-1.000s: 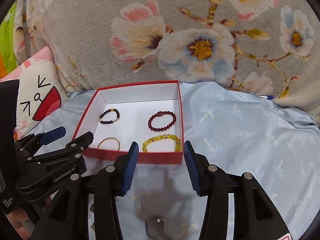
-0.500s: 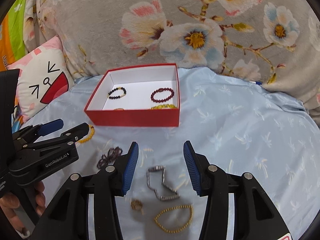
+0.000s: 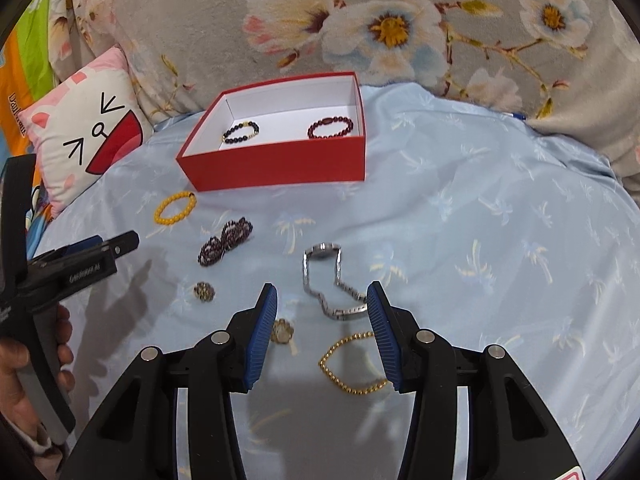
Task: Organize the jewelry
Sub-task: 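Lower the left tool onto the orange bead bracelet and close, then grasp the gold bead chain with the right tool while the left tool holds the orange bracelet, then carry the orange bracelet and gold chain into the red box and open both tools, then withdraw both open tools from the red box over the loose jewelry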
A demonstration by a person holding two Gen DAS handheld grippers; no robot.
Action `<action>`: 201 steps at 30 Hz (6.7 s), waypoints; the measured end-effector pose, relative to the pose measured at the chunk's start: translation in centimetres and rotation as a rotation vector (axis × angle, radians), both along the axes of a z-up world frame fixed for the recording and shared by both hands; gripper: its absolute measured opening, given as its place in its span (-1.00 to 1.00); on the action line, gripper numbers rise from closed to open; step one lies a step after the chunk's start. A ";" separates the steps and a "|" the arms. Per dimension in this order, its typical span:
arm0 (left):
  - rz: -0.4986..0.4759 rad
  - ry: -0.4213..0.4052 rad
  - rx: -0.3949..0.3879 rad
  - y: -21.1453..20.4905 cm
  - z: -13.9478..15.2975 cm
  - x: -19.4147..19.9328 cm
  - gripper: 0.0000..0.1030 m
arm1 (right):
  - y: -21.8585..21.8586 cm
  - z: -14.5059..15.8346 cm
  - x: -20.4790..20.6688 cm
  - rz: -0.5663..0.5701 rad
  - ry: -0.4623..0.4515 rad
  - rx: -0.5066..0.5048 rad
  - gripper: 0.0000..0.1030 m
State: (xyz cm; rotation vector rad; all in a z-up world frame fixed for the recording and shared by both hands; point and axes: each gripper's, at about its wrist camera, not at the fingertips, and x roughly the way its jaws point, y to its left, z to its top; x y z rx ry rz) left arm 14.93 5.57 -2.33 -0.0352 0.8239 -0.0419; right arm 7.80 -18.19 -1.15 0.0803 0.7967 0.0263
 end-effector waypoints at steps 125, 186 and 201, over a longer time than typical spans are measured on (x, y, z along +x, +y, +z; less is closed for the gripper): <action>-0.153 -0.107 0.014 -10.3 5.2 18.1 -0.87 | 0.2 4.6 23.0 0.045 -0.085 0.049 -0.92; -0.174 -0.106 0.035 -8.8 5.0 3.7 0.03 | -1.3 4.2 5.9 -0.021 -0.101 -0.006 -0.02; -0.147 0.002 -0.015 -6.4 0.6 -0.5 0.05 | -2.1 -1.1 2.1 -0.038 0.022 0.008 -0.03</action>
